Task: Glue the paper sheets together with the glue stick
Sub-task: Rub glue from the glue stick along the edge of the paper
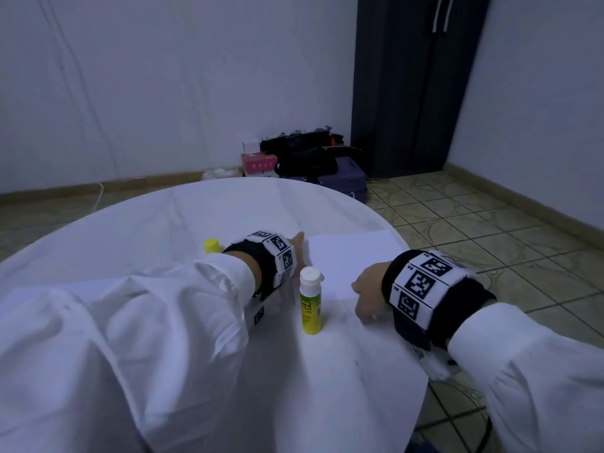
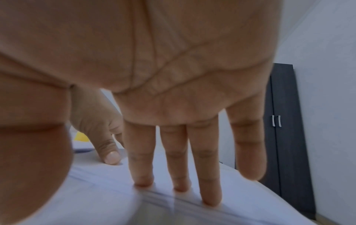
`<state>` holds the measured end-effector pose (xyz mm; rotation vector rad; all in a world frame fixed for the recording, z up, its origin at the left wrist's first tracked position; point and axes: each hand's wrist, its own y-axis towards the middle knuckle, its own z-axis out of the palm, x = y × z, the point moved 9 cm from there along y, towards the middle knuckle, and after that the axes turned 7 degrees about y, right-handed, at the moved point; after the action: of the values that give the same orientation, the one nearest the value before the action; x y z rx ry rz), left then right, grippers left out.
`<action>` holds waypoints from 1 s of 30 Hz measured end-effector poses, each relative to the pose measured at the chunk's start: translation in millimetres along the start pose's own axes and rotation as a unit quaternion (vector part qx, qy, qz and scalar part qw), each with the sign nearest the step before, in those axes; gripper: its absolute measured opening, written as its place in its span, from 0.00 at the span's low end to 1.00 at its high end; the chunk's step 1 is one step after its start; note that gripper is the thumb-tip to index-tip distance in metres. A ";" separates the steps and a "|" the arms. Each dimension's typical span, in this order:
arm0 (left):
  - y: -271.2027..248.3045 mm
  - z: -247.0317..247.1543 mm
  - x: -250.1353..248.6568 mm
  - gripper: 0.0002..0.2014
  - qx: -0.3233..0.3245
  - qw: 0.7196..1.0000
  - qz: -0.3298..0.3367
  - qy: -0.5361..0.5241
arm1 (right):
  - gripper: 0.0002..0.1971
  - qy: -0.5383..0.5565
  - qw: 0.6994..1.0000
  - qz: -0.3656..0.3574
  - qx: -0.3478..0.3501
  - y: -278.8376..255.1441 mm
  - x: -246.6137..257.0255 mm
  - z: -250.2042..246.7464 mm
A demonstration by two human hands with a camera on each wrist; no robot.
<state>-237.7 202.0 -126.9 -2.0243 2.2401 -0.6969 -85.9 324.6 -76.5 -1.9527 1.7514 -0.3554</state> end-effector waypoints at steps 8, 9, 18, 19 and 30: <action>-77.6 -47.5 -1.9 0.58 -0.086 0.977 0.090 -0.171 | 0.23 0.026 1.000 0.002 -0.014 -9.6 3.5 -6.6; -83.1 -52.1 1.9 0.58 -0.094 0.967 0.078 -0.224 | 0.24 0.047 0.999 0.012 -0.014 -11.6 0.8 -7.7; -110.6 -48.2 33.8 0.11 -0.050 0.858 0.021 -0.510 | 0.45 0.258 0.963 -0.050 -0.050 -38.6 11.5 -18.6; -115.9 -47.1 37.9 0.10 -0.054 0.855 0.021 -0.515 | 0.41 0.285 0.955 -0.065 -0.049 -41.5 19.3 -17.5; -212.1 22.0 135.6 0.10 -0.054 0.884 -0.006 -0.464 | 0.11 0.409 0.888 -0.116 -0.175 -84.9 59.2 -38.2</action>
<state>-52.1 56.4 -36.1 -1.8085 1.6781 0.3771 -24.1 264.4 -7.8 -2.5000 2.1820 -1.1590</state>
